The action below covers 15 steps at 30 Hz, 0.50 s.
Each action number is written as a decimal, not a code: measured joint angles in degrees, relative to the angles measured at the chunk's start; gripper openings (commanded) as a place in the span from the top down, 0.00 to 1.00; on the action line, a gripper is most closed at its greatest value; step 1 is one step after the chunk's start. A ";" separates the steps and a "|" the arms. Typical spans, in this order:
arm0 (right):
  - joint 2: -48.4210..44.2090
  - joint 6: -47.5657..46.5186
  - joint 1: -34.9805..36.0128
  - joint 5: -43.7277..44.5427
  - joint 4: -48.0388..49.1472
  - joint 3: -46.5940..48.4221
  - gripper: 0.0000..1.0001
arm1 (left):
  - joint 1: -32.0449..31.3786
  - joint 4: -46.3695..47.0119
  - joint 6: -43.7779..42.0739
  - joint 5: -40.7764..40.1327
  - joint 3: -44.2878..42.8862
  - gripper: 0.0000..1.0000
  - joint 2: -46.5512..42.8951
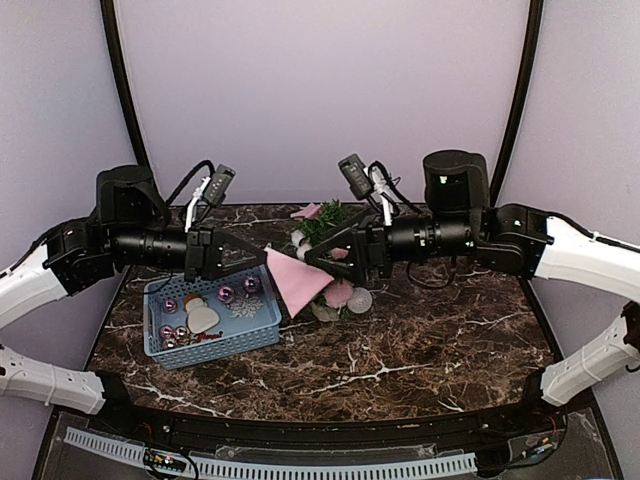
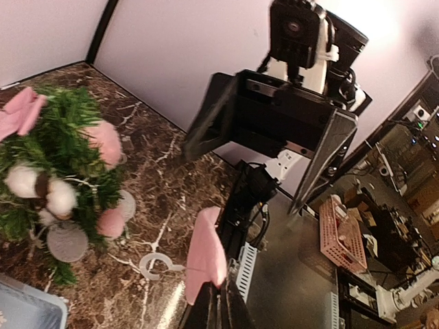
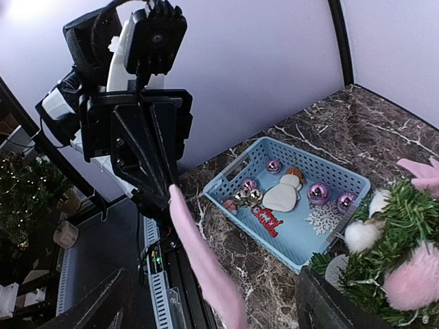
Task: Decorate the small christmas tree
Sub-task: Pass from the left arm to the right
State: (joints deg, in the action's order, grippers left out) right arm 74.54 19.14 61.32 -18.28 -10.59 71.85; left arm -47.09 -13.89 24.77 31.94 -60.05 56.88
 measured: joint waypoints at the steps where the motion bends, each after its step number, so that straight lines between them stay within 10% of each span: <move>1: 0.55 -0.04 0.46 -0.37 -0.17 0.15 0.18 | -1.62 0.20 0.02 0.04 -0.68 1.00 1.18; 6: 1.57 -0.50 2.29 -2.95 -0.59 0.46 0.24 | -5.70 1.66 0.04 0.13 -2.19 1.00 5.86; 15: 4.22 -1.57 3.65 -7.85 -2.64 0.90 0.89 | -6.47 5.31 0.61 0.15 -2.58 1.00 8.00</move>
State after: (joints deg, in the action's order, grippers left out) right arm 78.76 17.56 64.97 -26.13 -13.23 72.75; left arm -53.56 -8.58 25.39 32.10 -62.63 64.88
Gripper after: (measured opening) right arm 0.329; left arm 0.001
